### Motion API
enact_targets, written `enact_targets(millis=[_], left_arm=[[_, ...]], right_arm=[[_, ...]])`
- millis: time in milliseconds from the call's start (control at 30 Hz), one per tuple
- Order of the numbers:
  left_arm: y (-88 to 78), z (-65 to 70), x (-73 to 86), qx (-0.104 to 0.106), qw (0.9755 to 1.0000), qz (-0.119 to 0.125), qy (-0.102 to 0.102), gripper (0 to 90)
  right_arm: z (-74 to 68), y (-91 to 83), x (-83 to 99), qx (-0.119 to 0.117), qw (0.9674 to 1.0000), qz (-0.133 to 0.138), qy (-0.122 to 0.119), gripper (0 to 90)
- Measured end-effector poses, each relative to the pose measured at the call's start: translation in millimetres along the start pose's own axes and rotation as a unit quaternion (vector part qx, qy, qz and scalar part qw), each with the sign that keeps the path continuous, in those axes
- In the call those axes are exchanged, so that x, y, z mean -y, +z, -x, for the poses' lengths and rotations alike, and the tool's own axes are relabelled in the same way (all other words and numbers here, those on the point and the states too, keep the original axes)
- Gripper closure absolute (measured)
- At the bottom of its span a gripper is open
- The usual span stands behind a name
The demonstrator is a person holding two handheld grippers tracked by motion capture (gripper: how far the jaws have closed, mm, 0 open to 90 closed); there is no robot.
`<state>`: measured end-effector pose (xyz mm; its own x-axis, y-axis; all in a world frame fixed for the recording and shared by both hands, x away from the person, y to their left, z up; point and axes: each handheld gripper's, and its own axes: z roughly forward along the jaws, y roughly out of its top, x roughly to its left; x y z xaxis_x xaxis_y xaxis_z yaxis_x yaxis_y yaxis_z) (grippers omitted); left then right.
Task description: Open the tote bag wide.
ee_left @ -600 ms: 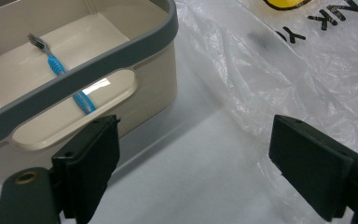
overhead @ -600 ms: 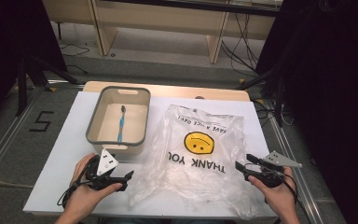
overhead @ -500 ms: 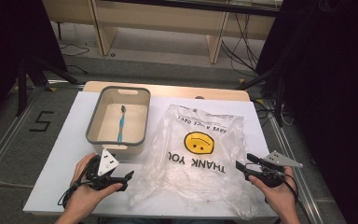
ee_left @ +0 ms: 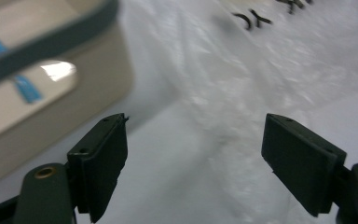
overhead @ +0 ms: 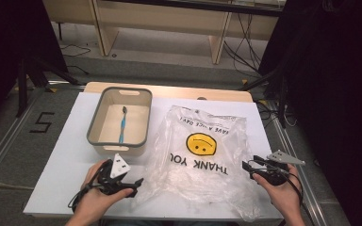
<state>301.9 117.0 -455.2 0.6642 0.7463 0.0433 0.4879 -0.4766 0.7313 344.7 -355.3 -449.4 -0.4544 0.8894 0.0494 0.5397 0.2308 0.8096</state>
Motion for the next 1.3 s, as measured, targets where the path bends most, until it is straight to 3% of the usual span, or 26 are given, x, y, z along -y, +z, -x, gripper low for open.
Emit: enact_targets(millis=[167, 200, 233, 333, 400, 433, 500, 633, 667, 833, 1033, 1100, 1300], left_arm=[[10.0, 13.2, 3.3, 0.038, 0.9978, -0.043, 0.033, 19.8], [10.0, 13.2, 3.3, 0.038, 0.9978, -0.043, 0.033, 19.6], [12.1, 13.1, 5.2, 0.052, 0.9968, -0.053, 0.030, 19.6], [12.6, 12.2, 5.2, 0.081, 0.9951, -0.054, 0.016, 20.5], [12.8, 12.9, 5.2, 0.085, 0.9948, -0.054, 0.017, 21.1], [14.1, 15.8, 5.7, 0.088, 0.9934, -0.066, 0.031, 21.7], [16.9, 19.3, 7.1, 0.089, 0.9914, -0.085, 0.044, 24.5], [22.9, 23.3, 9.4, 0.085, 0.9876, -0.109, 0.074, 41.9], [22.9, 23.1, 8.6, 0.087, 0.9874, -0.111, 0.072, 43.2], [23.9, 22.2, 5.7, 0.092, 0.9874, -0.114, 0.060, 58.8], [27.9, 20.6, -0.4, 0.086, 0.9872, -0.126, 0.048, 80.1], [31.0, 19.4, -2.8, 0.079, 0.9883, -0.123, 0.044, 85.5], [41.7, 13.9, -12.9, 0.042, 0.9915, -0.116, 0.040, 88.0]], right_arm=[[6.8, 0.7, 3.4, 0.017, 0.9995, -0.024, 0.013, 42.5], [8.3, 1.2, 3.8, 0.022, 0.9992, -0.029, 0.017, 42.7], [9.7, 1.9, 4.2, 0.024, 0.9989, -0.035, 0.022, 42.7], [11.4, 5.5, 7.7, 0.025, 0.9977, -0.057, 0.028, 44.3], [11.0, 8.4, 10.2, 0.024, 0.9969, -0.068, 0.030, 45.2], [10.5, 9.9, 10.9, 0.023, 0.9964, -0.075, 0.031, 45.8], [10.1, 13.1, 11.9, 0.025, 0.9955, -0.088, 0.025, 48.7], [6.9, 19.8, 13.2, 0.019, 0.9937, -0.109, 0.015, 52.3], [5.7, 20.8, 13.0, 0.016, 0.9933, -0.114, 0.012, 53.3], [0.9, 25.4, 13.5, 0.019, 0.9909, -0.132, -0.014, 61.7], [-1.7, 25.5, 11.4, 0.017, 0.9891, -0.144, -0.025, 82.1], [-2.3, 26.0, 10.8, 0.015, 0.9887, -0.146, -0.029, 88.8], [-4.1, 24.1, 9.2, 0.014, 0.9888, -0.146, -0.028, 90.0]])
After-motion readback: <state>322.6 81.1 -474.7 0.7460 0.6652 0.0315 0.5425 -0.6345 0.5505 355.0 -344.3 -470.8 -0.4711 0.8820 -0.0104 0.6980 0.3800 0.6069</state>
